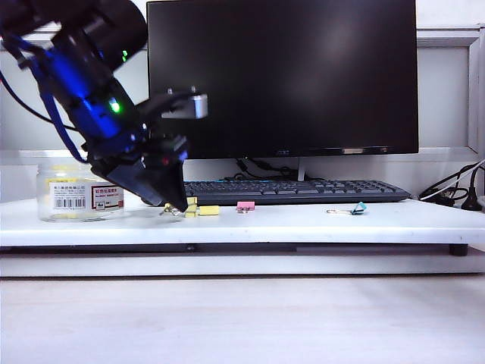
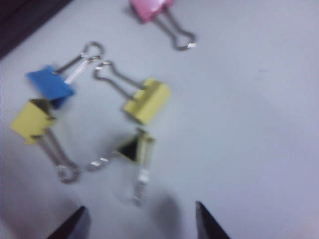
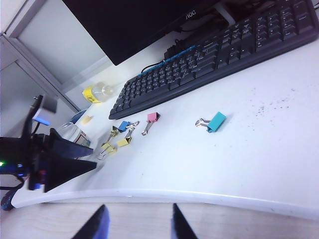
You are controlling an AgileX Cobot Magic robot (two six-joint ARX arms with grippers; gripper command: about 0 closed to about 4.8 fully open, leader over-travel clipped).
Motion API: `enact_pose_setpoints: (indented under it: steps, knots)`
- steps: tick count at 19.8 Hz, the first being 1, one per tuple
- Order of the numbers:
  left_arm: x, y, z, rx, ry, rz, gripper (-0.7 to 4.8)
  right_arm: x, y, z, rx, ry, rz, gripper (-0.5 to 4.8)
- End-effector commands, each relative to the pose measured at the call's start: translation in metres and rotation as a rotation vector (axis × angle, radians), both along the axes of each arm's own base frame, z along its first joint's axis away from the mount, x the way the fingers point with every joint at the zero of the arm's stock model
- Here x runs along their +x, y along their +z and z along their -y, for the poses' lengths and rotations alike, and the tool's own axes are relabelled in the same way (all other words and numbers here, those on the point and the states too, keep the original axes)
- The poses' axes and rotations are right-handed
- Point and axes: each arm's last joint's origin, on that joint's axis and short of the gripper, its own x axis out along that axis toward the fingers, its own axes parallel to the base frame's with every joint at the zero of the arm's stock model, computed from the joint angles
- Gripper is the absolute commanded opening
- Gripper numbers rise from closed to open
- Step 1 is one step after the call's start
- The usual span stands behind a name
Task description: Pick up the clips with the largest number of clips of the same color on the table and place them in a round transparent plastic box.
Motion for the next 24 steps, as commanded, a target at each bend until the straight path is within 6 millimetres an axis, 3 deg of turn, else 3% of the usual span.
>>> enact_pose_setpoints:
  steps: [1, 6, 9, 10, 12, 18, 24]
  knots:
    - [0.006, 0.003, 0.004, -0.013, -0.019, 0.070, 2.85, 0.000, 0.003, 0.000, -0.004, 0.004, 0.021, 1.62]
    - [0.011, -0.013, 0.007, -0.003, -0.023, 0.036, 2.75, 0.000, 0.003, 0.000, -0.004, 0.003, 0.020, 1.62]
    - [0.013, -0.017, 0.008, -0.004, -0.023, 0.036, 1.06, 0.000, 0.003, 0.000, -0.005, 0.003, 0.021, 1.62]
    - [0.014, -0.016, 0.009, -0.009, -0.023, 0.045, 1.05, 0.000, 0.003, 0.000, -0.006, 0.003, 0.021, 1.62]
    - [0.016, -0.015, 0.010, -0.035, -0.037, 0.065, 0.49, 0.000, 0.003, 0.000, -0.019, 0.003, 0.028, 1.62]
    - [0.020, -0.009, 0.013, -0.109, 0.003, 0.092, 0.16, 0.000, 0.001, 0.000, -0.025, 0.003, 0.014, 1.62]
    - [0.032, 0.025, 0.021, -0.174, -0.003, 0.081, -0.06, 0.000, -0.003, 0.000, -0.035, 0.001, -0.019, 1.62]
